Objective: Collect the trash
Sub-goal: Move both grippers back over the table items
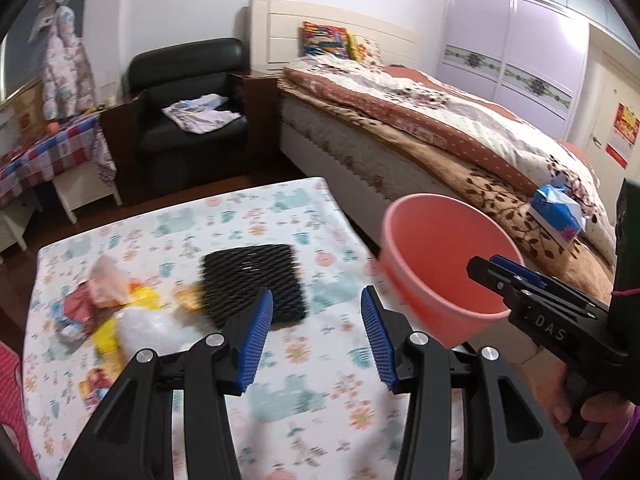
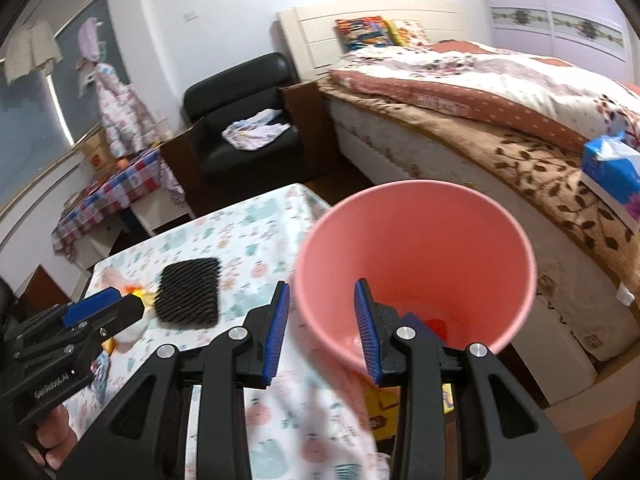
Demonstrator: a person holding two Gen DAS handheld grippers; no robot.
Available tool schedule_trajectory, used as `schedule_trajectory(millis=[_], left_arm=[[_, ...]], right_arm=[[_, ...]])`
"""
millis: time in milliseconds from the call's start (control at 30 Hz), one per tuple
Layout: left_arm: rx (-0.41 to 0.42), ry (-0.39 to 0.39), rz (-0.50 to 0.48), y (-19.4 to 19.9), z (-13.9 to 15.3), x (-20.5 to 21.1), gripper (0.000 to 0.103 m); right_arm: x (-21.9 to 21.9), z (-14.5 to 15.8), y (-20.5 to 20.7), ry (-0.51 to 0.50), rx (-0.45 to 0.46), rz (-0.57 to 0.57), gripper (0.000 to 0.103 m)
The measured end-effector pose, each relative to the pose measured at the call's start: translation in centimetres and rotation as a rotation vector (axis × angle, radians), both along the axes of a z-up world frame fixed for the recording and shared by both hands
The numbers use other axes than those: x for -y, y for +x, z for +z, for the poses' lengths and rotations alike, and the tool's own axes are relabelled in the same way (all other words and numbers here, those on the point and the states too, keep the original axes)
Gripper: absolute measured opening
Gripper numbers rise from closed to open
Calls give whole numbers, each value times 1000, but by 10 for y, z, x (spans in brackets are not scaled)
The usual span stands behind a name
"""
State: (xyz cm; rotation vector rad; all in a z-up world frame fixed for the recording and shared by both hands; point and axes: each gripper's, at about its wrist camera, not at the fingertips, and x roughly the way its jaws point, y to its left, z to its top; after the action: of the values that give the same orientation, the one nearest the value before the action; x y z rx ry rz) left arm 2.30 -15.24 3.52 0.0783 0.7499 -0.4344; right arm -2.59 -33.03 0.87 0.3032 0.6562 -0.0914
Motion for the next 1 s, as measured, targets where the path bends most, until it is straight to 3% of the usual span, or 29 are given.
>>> schedule_trajectory(millis=[267,533,800,1000], left_arm=[[9,20,128,0,-8,-63,46],[-59,15,246,15,-30,-116,46],[-161,-42,283,34,-50,-127,48],[-174,-38,296,51,-56,-118,50]], right_arm=[[-36,-6,8,-13,-27,94,34],[-65,-19,18,-10,-71,178,34],[-79,-31,28,28,-112,239,34],[-79,-36,38,63,-132,256,34]])
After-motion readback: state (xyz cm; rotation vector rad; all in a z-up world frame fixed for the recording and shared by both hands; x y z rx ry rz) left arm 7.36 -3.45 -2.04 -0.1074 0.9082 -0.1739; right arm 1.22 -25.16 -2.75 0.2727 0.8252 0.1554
